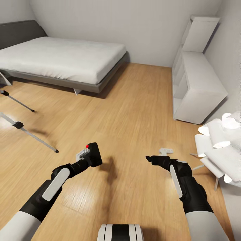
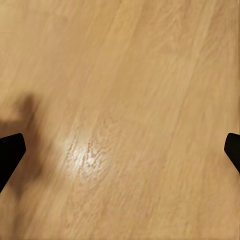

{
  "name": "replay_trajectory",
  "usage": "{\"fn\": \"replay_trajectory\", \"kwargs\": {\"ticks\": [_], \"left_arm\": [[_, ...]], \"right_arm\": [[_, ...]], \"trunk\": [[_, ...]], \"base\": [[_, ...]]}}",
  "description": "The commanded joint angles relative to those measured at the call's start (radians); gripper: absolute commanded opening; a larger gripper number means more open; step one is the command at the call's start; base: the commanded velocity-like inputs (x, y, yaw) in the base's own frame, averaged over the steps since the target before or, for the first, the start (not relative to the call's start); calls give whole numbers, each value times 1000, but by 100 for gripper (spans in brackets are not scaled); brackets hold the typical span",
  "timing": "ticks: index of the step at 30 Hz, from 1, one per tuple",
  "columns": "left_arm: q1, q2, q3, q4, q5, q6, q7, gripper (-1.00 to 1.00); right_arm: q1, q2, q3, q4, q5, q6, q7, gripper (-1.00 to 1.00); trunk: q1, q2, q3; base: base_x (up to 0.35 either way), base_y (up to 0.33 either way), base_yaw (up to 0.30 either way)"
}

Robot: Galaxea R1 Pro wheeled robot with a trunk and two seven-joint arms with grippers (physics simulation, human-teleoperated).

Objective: Attach the digital camera to the camera tripod in the bedroom.

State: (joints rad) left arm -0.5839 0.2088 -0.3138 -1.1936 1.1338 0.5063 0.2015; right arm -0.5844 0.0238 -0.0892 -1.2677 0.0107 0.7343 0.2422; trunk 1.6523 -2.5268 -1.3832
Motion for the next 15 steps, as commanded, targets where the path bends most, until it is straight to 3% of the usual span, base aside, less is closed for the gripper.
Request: {"fn": "replay_trajectory", "kwargs": {"ticks": [1, 15], "left_arm": [[-1, 0, -2, -1, 9, 0, 7, -100], [-1, -4, -2, 1, 9, -2, 9, -100]], "right_arm": [[-1, 1, -3, -1, 2, 5, 5, 100], [0, 1, -3, -2, 0, 7, 5, 100]], "trunk": [[-1, 0, 3], [-7, 3, 57]], "base": [[0, 0, 0], [0, 0, 0]]}}
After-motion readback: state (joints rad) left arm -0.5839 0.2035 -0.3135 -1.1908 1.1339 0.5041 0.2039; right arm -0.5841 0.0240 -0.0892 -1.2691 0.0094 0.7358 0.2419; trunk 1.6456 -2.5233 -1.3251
